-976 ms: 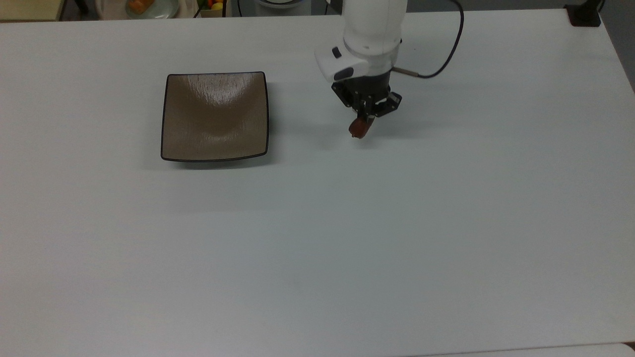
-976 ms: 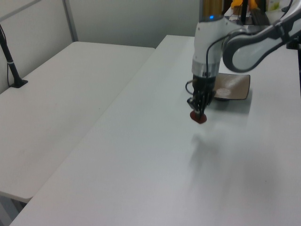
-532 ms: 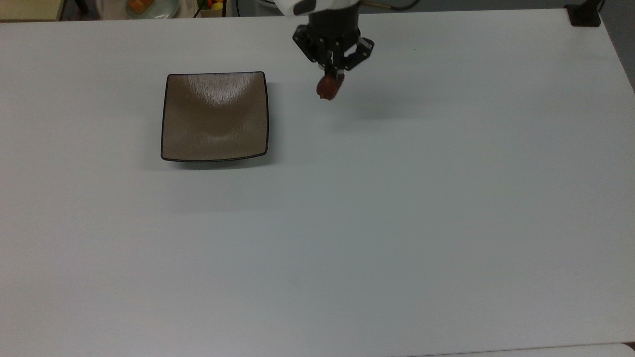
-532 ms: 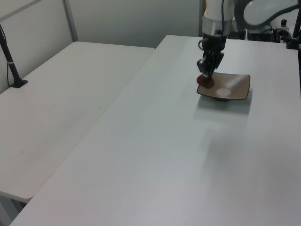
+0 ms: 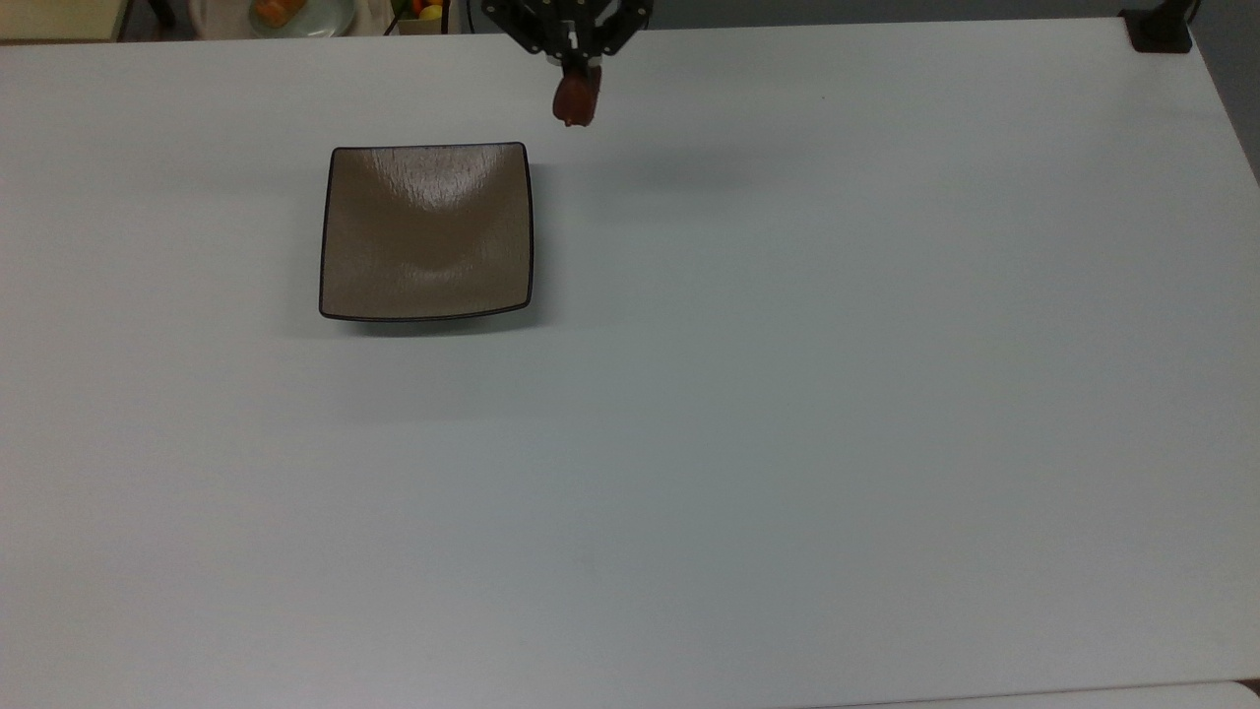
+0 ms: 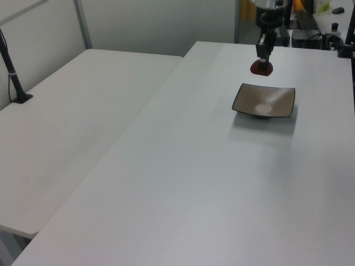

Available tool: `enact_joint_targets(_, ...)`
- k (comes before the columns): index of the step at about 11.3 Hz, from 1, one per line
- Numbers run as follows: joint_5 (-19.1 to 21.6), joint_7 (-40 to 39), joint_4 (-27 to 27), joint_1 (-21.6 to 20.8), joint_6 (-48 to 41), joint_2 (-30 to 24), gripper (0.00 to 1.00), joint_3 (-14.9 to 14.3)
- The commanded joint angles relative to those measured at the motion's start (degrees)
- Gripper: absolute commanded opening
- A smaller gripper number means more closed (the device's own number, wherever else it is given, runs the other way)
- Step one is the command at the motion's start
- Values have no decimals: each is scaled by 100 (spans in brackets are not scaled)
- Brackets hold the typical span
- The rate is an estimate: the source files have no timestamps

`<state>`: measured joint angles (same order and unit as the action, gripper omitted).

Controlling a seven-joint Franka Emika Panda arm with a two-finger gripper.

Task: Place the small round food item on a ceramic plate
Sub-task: 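Lift the held food item and carry it toward the plate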

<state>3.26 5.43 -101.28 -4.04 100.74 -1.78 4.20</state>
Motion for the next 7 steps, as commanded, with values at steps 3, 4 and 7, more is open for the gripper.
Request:
enact_joint_targets(3, 96, -1569, 29, 246, -81, -6, 7, -278)
enact_joint_targets(4, 79, -1728, 29, 246, -46, 37, 8, -375)
enact_joint_targets(7, 26, -2116, -6, 254, 208, 221, 10, -682)
